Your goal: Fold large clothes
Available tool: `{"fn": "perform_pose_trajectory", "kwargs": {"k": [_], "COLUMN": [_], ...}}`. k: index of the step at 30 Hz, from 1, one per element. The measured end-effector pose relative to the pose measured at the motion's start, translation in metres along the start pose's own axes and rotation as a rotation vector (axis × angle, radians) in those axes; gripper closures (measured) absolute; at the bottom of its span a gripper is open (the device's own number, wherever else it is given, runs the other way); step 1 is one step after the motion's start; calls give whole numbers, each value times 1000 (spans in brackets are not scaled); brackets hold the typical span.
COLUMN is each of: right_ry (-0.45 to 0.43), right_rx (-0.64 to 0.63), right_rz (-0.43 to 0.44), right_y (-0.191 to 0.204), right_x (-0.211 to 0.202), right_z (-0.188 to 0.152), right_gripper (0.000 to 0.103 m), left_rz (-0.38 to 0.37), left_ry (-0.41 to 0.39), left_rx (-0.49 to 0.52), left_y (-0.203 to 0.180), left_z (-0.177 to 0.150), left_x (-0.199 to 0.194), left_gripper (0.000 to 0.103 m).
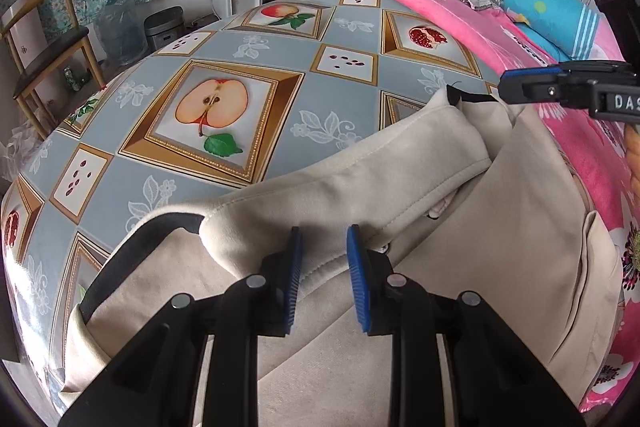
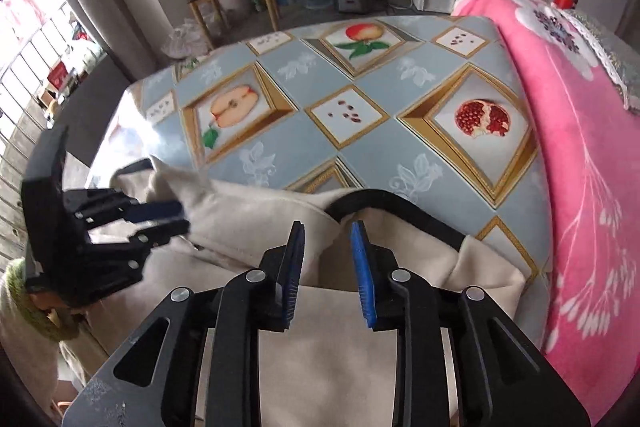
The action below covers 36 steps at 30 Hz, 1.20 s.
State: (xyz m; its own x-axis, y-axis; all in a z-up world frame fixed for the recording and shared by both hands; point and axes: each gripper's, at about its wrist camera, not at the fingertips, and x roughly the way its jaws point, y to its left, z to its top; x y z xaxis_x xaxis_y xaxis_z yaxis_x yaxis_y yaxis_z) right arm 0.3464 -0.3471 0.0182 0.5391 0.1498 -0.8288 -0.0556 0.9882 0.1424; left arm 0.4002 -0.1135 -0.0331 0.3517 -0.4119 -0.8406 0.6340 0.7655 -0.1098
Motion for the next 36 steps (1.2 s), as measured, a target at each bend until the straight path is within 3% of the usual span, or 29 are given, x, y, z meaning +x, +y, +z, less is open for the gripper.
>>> {"fn": "perform_pose_trajectory", "kwargs": {"k": [6,8,9,14,16,18,21,24,27,29,31,36], "right_ry": [32,94,58,66,74,38,-17,73,60,51,14,-79], "right_rx": [-48,-64,-78,-79,-76,-79,-54,-44,-81,-57,-46,-76], "right_rz": [101,63,51,55,44,31,2,-58,-101,-91,-62,-24], "right_y": [46,55,57,56,57,59,55,48,55,55,54,57], "right_x": [49,75,74,70,68,57,46,72,64,47,19,-61], "right_z": [1,-11,-16,-17,-15,-10,-5,-12,-14,-14,-18,-52], "right_gripper": [77,77,77,77,78,78,69,68,67,62,44,22], "left_rz": [3,3,5,-12,36,86,93,87,83,85,80,103], "left_ry": [-2,2,0,-100,-75,8,-13,-6,8,12,-6,-23], "left_rx": [-7,6,14,-26,-65,-76,-73,-86,-100,-123,-151,-217], "left_y": [0,-1,0,9,15,19,18,20,21,22,24,22], "left_z": [-2,-3,-3,9,14,12,6,2,1,0,-5,-37], "left_x": [-1,-4,-8,-33,-22,-2,-2,-2,-10,-24,-47,-110], "left_gripper": [80,80,80,80,80,80,80,80,80,74,63,49]}}
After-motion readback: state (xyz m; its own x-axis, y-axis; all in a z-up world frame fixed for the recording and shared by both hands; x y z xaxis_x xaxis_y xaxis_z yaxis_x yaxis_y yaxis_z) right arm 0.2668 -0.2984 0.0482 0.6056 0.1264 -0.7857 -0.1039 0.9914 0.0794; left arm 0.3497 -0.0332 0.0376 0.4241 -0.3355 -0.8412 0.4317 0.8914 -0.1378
